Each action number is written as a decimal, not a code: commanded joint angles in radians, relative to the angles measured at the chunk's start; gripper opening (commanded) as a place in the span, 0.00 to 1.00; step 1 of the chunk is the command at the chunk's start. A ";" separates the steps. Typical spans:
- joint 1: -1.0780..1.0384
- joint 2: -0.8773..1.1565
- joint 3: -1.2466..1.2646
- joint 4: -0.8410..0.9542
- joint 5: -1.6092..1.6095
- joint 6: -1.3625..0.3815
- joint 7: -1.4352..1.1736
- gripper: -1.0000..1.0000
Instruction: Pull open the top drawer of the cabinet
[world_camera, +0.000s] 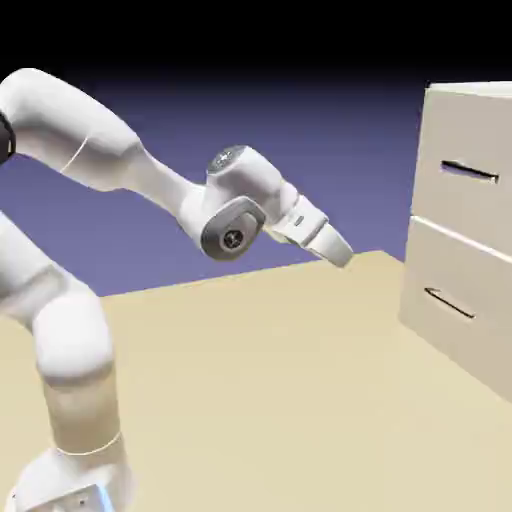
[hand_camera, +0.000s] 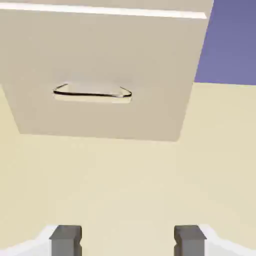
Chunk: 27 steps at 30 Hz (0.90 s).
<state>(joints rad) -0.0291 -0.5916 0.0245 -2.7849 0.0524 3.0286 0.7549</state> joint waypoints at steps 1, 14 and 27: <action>-0.034 -0.018 0.020 0.021 0.044 -0.007 0.012 0.50; -0.477 -0.251 0.285 0.291 0.609 -0.098 0.161 0.50; -0.919 -0.484 0.549 0.561 1.174 -0.189 0.310 0.50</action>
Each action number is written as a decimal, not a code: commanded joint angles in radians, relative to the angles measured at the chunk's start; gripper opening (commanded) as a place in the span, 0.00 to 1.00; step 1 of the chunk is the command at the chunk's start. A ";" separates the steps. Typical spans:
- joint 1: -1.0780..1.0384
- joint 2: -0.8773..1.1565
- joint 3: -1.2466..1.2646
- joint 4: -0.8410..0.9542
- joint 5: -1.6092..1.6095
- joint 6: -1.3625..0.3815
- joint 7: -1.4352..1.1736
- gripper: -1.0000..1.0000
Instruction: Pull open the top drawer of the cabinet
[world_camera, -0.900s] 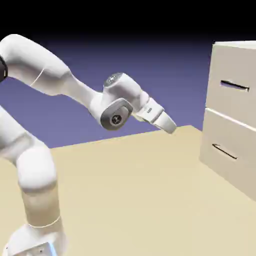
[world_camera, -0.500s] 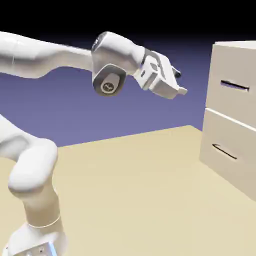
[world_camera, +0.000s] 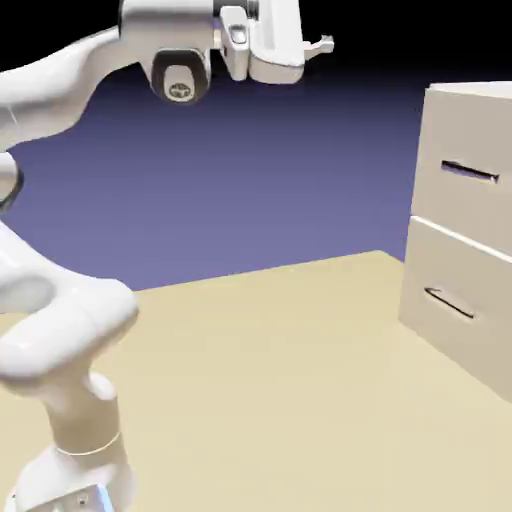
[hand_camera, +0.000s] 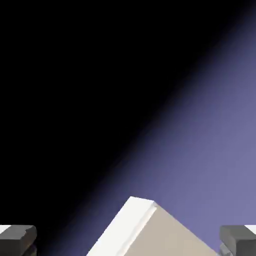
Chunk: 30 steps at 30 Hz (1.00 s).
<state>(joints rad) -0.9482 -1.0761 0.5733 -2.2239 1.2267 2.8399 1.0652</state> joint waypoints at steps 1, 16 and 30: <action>-0.034 -0.018 0.020 0.021 0.044 -0.007 0.012 0.50; -0.545 -0.287 0.325 0.332 0.696 -0.112 0.184 0.50; -1.021 -0.538 0.610 0.623 1.305 -0.210 0.345 0.50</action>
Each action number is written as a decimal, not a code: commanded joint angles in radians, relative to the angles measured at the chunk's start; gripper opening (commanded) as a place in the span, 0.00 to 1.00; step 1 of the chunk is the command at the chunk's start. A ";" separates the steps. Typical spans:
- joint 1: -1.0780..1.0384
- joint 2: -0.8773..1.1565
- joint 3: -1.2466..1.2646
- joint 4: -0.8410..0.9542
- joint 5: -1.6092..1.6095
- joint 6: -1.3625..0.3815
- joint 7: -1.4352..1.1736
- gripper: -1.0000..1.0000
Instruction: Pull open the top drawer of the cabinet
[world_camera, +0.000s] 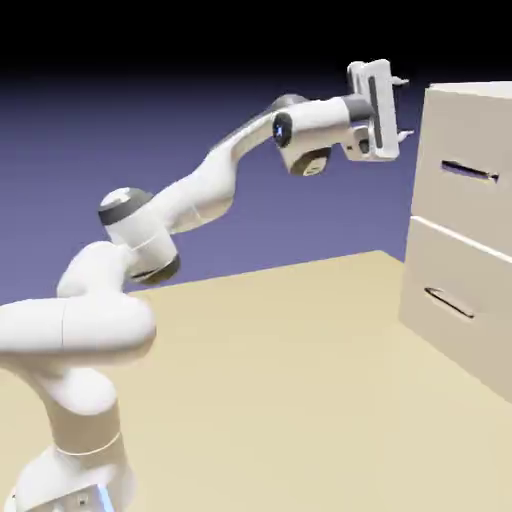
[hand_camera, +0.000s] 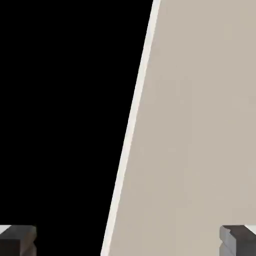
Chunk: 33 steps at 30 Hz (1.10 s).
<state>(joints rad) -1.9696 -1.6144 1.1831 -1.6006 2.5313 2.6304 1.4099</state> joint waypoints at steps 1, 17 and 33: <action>-0.034 -0.018 0.020 0.021 0.044 -0.007 0.012 0.50; -0.245 -0.036 0.058 0.282 0.106 0.054 0.098 0.00; 0.131 -0.106 0.062 -0.297 0.151 -0.144 -0.019 0.00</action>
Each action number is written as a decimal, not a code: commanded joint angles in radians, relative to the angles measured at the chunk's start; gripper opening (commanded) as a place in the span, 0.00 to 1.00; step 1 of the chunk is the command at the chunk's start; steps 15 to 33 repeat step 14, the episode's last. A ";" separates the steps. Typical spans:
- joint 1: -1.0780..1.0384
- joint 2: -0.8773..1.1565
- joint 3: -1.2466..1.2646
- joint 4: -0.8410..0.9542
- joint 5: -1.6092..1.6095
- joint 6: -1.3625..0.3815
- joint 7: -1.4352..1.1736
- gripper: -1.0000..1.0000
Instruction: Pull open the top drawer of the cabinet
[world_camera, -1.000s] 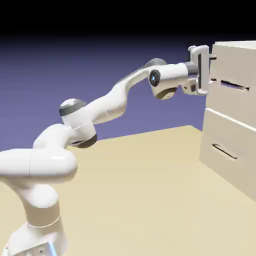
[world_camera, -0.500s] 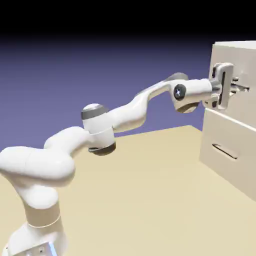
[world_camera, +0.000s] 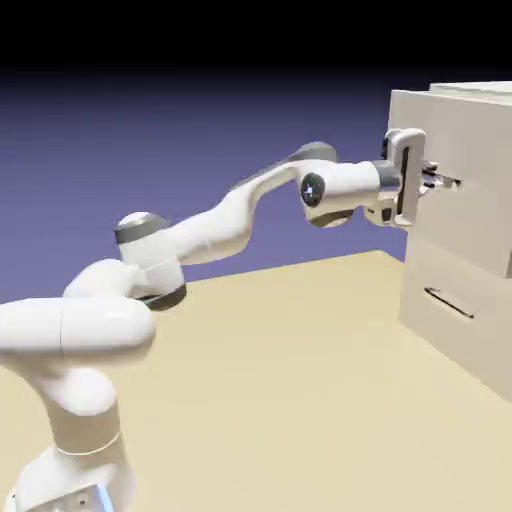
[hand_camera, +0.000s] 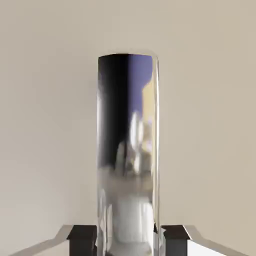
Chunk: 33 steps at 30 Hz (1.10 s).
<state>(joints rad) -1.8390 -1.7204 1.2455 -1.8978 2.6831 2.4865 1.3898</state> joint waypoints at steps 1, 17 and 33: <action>0.026 -0.004 0.000 -0.036 -0.003 -0.011 -0.004 0.00; 0.316 -0.041 -0.006 -0.404 -0.052 -0.094 -0.042 1.00; 0.316 -0.041 -0.006 -0.404 -0.052 -0.094 -0.042 1.00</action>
